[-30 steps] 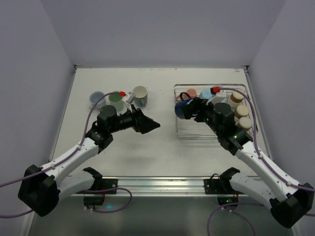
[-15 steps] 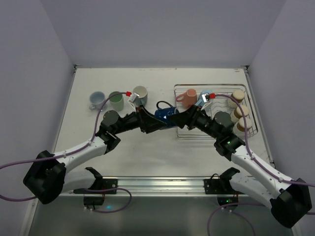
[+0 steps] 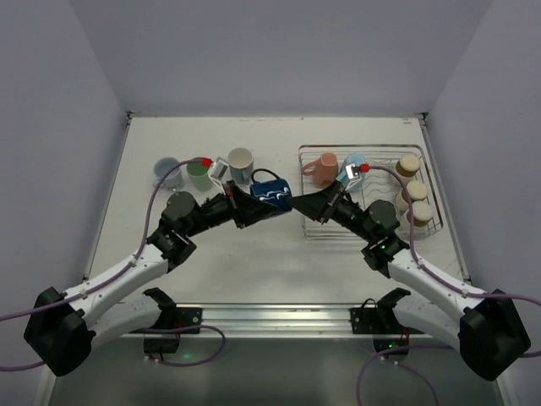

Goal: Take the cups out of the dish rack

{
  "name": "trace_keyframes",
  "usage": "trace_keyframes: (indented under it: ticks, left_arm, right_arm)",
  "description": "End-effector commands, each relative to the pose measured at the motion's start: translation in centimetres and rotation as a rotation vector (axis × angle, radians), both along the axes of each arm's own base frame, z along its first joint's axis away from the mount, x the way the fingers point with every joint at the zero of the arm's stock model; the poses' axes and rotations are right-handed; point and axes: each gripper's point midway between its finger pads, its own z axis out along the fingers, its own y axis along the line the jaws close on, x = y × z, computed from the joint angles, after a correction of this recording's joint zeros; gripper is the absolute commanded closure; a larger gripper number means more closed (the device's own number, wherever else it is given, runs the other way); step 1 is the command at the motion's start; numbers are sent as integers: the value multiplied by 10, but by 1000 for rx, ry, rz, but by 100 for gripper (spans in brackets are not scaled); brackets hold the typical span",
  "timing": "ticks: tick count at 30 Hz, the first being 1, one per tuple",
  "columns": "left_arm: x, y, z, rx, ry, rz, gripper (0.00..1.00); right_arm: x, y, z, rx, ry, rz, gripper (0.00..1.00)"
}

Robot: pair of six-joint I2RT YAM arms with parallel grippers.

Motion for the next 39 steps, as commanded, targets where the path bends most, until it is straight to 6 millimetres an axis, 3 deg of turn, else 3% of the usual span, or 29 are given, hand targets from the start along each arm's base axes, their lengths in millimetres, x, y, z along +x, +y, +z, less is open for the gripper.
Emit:
trace_keyframes:
  ticks: [1, 2, 3, 5, 9, 12, 18, 19, 22, 26, 30, 33, 34, 39]
  left_arm:
    - [52, 34, 2, 293, -74, 333, 100]
    - [61, 44, 7, 358, -65, 393, 100]
    - [68, 66, -23, 512, -9, 477, 100]
    - [73, 92, -43, 652, 47, 545, 100]
    - [80, 151, -85, 967, 158, 680, 100]
    - [78, 178, -109, 1120, 227, 693, 100]
    - [91, 223, -155, 1230, 394, 725, 100]
    - [91, 227, -155, 1230, 405, 728, 100]
    - [95, 239, -186, 1304, 494, 691, 100]
    - [101, 238, -203, 1315, 539, 647, 100]
    - [105, 250, -212, 1363, 574, 664, 100]
    - [106, 258, -219, 1404, 592, 689, 84]
    - [105, 259, -222, 1415, 599, 687, 72]
    - [106, 261, -226, 1410, 591, 710, 54]
  right_arm:
    - [0, -9, 16, 20, -85, -29, 1]
    - [5, -10, 5, -30, -44, -52, 1]
    - [8, -13, 0, -86, -76, -81, 1]
    - [16, -19, -18, -182, -31, -133, 1]
    - [21, -33, -31, -305, -63, -200, 1]
    - [24, -40, -40, -404, -66, -225, 1]
    - [22, -47, -49, -506, -76, -220, 1]
    - [22, -47, -51, -516, -76, -219, 1]
    - [22, -48, -57, -551, -74, -214, 1]
    - [22, -51, -63, -585, -80, -211, 1]
    - [23, -52, -66, -607, -80, -213, 1]
    - [24, -54, -67, -619, -81, -222, 1]
    - [23, -55, -71, -631, -68, -218, 1]
    - [30, -61, -75, -670, -60, -251, 1]
